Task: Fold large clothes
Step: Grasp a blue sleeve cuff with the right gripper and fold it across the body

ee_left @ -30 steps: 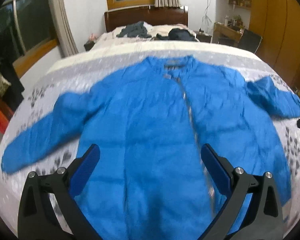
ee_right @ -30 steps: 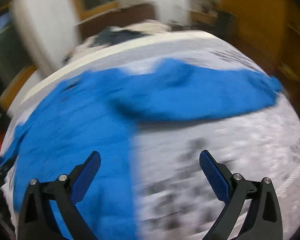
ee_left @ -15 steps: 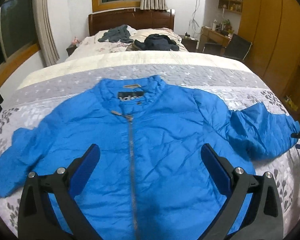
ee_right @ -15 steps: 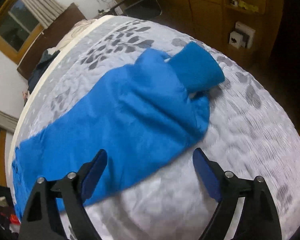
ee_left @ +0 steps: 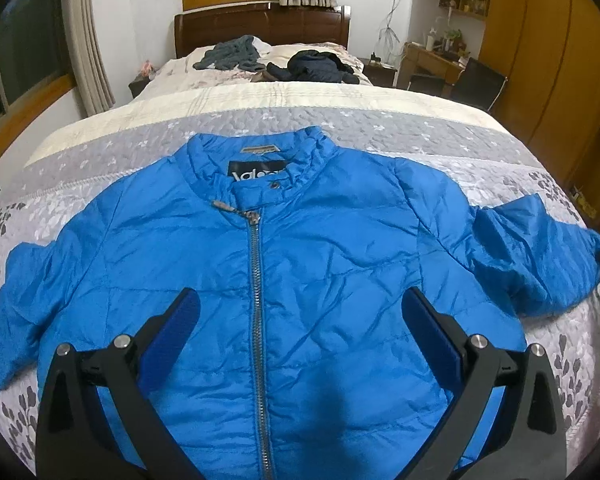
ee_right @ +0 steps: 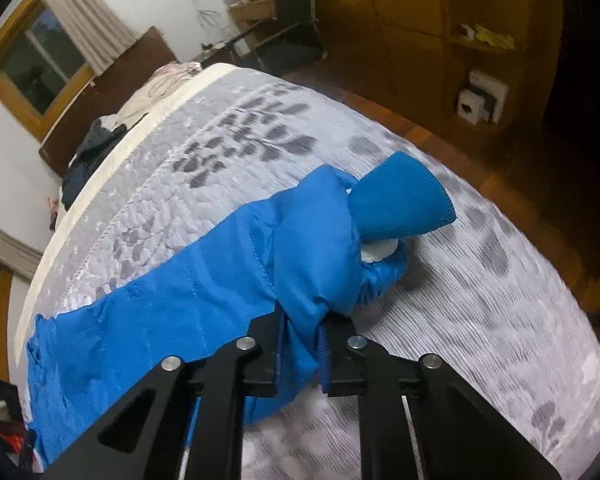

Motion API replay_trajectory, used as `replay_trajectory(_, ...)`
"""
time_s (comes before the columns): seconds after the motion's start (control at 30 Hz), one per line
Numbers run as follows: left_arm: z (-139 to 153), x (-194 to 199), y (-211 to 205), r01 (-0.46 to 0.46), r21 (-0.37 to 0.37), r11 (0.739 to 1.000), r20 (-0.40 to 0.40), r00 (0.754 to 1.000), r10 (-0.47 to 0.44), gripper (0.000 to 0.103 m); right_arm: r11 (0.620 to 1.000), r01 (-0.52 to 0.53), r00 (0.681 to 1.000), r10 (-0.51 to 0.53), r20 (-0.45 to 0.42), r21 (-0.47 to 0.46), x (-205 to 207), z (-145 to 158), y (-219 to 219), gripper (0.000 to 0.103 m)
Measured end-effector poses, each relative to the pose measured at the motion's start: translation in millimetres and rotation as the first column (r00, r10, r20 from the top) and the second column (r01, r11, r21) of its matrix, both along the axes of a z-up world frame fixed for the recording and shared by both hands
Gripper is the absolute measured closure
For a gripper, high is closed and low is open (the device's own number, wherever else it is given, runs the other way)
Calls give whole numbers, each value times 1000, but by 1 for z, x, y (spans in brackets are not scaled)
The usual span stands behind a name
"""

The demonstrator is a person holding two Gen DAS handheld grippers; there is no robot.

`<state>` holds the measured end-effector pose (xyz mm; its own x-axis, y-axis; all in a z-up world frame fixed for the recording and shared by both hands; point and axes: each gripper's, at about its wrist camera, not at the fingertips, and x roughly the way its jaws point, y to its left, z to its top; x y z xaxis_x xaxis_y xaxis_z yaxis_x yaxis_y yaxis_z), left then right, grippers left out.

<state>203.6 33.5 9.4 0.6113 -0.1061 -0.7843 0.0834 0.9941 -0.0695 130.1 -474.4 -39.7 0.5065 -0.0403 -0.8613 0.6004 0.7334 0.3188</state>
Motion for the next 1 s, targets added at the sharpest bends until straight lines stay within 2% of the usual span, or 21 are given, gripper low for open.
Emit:
replay_trajectory(0.1, -1, -1, 3, 0, 3, 1000, -8, 1000, 0, 3, 999, 20, 999, -19, -26, 42, -2, -15, -6, 90)
replay_trajectory(0.17, -1, -4, 7, 2, -3, 1000, -13, 1000, -3, 3, 998, 34, 999, -34, -9, 48, -4, -13, -5, 92)
replay_trajectory(0.27, 4, -12, 19, 5, 6, 1000, 1, 1000, -5, 3, 1000, 24, 999, -23, 38, -15, -6, 12, 11, 94)
replay_trajectory(0.33, 8, -16, 29, 1, 6, 1000, 9, 1000, -1, 3, 1000, -10, 993, 12, 117, -16, -9, 37, 28, 94)
replay_trajectory(0.47, 12, -24, 52, -22, -24, 999, 6, 1000, 22, 3, 989, -133, 962, 144, 233, -62, -5, 91, 85, 95)
replay_trajectory(0.6, 15, -33, 72, -49, -34, 998, 17, 999, 49, 3, 943, -309, 899, 332, 287, -125, 11, 129, 170, 96)
replay_trajectory(0.7, 15, -37, 84, -61, -44, 997, 14, 998, 61, 3, 896, -414, 846, 444, 296, -160, 25, 141, 231, 96)
replay_trajectory(0.87, 16, -43, 103, -85, -48, 995, 18, 996, 86, 3, 806, -561, 756, 592, 278, -192, 44, 136, 321, 96)
replay_trajectory(0.9, 17, -45, 108, -94, -49, 994, 21, 995, 95, 3, 776, -599, 727, 631, 272, -197, 48, 132, 344, 96)
replay_trajectory(1.0, 18, -47, 119, -114, -51, 992, 26, 993, 116, 3, 722, -659, 681, 692, 241, -211, 54, 120, 386, 96)
